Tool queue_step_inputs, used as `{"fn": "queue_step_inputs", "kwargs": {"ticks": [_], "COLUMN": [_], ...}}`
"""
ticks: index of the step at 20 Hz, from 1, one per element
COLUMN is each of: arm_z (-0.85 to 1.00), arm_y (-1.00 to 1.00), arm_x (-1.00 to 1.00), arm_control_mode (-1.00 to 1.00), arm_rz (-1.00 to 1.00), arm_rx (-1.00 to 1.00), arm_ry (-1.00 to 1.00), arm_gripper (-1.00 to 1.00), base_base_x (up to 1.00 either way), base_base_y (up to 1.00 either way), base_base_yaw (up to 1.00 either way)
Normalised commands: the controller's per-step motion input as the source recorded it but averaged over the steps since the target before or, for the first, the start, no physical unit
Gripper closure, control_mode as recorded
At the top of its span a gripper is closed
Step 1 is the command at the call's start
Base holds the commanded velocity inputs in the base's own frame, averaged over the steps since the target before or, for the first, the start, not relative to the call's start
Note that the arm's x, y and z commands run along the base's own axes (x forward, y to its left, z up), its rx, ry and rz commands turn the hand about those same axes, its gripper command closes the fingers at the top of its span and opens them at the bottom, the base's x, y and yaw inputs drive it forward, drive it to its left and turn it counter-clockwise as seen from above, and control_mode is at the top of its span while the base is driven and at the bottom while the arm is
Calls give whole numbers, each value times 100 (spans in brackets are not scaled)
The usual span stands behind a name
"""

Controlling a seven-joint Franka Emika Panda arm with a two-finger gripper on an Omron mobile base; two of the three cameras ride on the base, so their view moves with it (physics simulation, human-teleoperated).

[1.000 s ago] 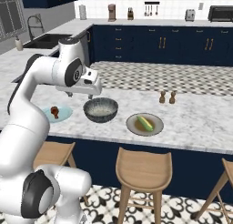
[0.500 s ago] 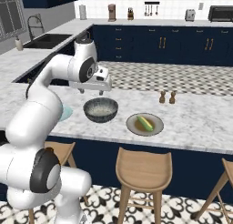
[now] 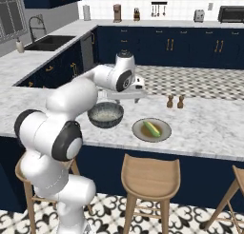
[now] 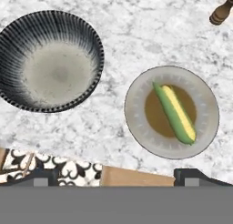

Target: Pick the chicken drumstick and corn from their plates and place them in the bowl. Then put the bowl in the fridge.

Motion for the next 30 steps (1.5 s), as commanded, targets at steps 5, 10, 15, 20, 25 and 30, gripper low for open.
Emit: {"fn": "queue_step_inputs", "kwargs": {"ticks": [5,10,15,20,25,30], "arm_z": [-86,-76,-40,-46,-46,-32], "arm_y": [-97,-70,-27,-4,25,-5], "arm_x": [71,14,52,32,-2,6], "arm_control_mode": [-100,-100,-100,-100,-100,-100], "arm_rz": [19,18,16,12,6,2], "arm_rx": [-10,-14,-2,0,0,0], "arm_ry": [9,-4,-1,4,17,1], "arm_gripper": [-100,-100,-100,-100,-100,-100], "base_base_x": [0,0,0,0,0,0], "base_base_y": [0,0,0,0,0,0], "base_base_yaw": [0,0,0,0,0,0]}}
